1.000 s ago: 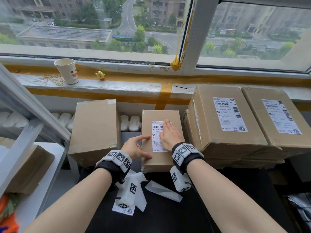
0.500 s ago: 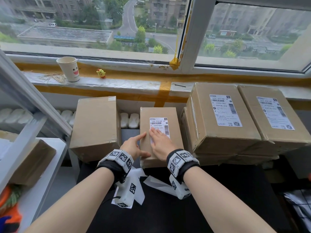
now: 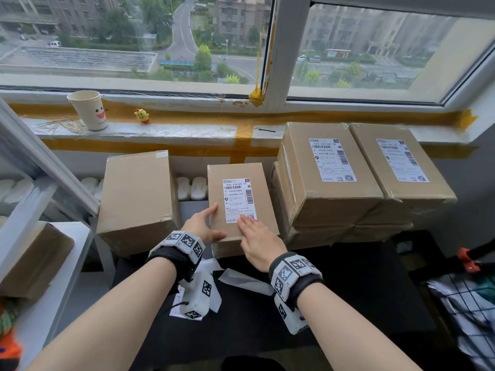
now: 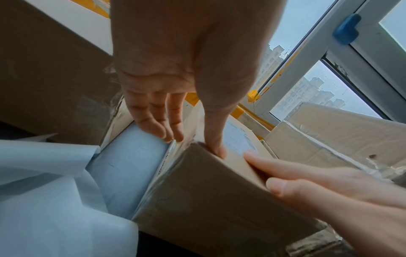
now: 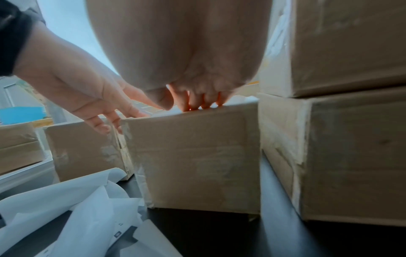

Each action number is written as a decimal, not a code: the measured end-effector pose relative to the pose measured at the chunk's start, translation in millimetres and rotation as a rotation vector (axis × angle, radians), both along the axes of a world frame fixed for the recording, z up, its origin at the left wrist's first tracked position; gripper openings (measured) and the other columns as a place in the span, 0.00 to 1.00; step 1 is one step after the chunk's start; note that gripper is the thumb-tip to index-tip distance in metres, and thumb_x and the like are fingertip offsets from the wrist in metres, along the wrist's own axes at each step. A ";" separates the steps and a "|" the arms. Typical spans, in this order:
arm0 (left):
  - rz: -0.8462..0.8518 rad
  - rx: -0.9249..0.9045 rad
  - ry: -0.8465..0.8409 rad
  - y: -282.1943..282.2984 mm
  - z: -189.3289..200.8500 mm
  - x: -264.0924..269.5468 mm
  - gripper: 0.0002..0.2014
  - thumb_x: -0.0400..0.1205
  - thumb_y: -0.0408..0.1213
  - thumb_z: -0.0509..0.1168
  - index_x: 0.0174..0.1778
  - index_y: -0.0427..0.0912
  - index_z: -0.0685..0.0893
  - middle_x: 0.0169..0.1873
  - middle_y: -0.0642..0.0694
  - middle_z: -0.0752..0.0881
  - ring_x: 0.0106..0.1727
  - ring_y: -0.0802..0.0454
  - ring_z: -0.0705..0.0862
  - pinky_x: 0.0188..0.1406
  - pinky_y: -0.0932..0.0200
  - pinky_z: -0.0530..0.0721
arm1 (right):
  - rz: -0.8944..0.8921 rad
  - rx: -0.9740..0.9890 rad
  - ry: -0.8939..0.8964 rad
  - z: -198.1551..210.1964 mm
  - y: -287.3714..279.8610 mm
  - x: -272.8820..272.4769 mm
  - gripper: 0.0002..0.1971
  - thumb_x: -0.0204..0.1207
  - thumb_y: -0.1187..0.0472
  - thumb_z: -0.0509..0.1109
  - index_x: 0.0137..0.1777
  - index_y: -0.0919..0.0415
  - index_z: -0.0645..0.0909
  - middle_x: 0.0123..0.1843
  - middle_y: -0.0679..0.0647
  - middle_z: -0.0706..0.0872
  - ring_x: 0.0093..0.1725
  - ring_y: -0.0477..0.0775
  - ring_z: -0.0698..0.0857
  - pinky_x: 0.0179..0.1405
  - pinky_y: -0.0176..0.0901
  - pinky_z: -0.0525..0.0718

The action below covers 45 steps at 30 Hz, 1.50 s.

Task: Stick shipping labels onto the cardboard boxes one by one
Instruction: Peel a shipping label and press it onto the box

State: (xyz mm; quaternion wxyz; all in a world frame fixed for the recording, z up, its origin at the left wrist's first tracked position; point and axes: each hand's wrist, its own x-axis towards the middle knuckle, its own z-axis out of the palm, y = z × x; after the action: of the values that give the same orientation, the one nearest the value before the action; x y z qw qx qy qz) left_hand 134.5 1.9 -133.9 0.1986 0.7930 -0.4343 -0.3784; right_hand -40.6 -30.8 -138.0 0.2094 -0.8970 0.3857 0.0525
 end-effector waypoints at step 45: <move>0.115 -0.045 0.305 6.1 -14.7 2.5 0.49 0.72 0.32 0.76 0.83 0.52 0.52 0.76 0.52 0.71 0.77 0.54 0.70 0.74 0.47 0.73 | -0.004 0.121 0.068 10.1 -76.9 71.9 0.27 0.86 0.61 0.46 0.83 0.64 0.45 0.86 0.57 0.46 0.85 0.56 0.47 0.84 0.47 0.46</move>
State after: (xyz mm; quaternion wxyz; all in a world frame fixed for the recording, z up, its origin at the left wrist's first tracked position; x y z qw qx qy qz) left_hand 137.0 8.0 -148.6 0.3011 0.7453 -0.3615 -0.4724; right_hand 31.3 -107.7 -127.9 0.2500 -0.8797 0.3904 0.1057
